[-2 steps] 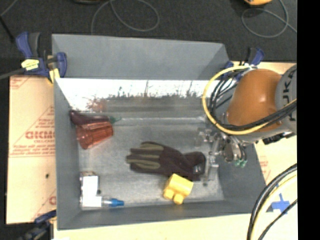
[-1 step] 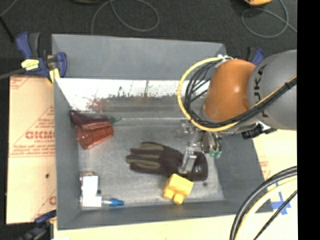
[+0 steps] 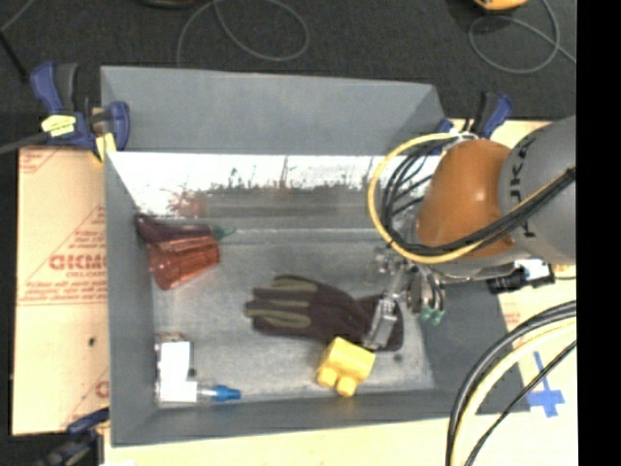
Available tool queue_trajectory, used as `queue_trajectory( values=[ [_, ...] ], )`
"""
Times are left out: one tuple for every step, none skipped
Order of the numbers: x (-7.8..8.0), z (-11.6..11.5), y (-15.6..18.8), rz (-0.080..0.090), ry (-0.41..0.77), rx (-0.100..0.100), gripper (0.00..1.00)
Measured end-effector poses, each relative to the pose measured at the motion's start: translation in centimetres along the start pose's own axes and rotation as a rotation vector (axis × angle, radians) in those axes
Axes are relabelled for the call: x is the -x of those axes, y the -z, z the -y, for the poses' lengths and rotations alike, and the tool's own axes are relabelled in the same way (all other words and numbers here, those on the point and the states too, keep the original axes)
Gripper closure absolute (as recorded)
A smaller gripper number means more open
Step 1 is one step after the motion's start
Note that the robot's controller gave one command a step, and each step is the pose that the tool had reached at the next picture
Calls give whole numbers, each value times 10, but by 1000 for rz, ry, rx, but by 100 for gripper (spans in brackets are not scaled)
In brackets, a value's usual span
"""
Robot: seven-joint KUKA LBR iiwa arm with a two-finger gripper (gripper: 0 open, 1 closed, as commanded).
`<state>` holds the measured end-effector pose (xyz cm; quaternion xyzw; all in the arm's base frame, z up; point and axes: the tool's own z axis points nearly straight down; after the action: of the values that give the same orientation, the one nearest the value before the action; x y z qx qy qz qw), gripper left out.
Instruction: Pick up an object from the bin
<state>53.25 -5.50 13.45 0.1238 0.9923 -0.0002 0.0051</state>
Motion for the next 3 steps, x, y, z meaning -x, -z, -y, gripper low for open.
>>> queue_trajectory(
  values=[
    [-11,-73,-61,8,-4,3,0],
    [0,-22,-63,7,-387,1,100],
    [0,-22,-63,7,-387,1,100]
  ],
)
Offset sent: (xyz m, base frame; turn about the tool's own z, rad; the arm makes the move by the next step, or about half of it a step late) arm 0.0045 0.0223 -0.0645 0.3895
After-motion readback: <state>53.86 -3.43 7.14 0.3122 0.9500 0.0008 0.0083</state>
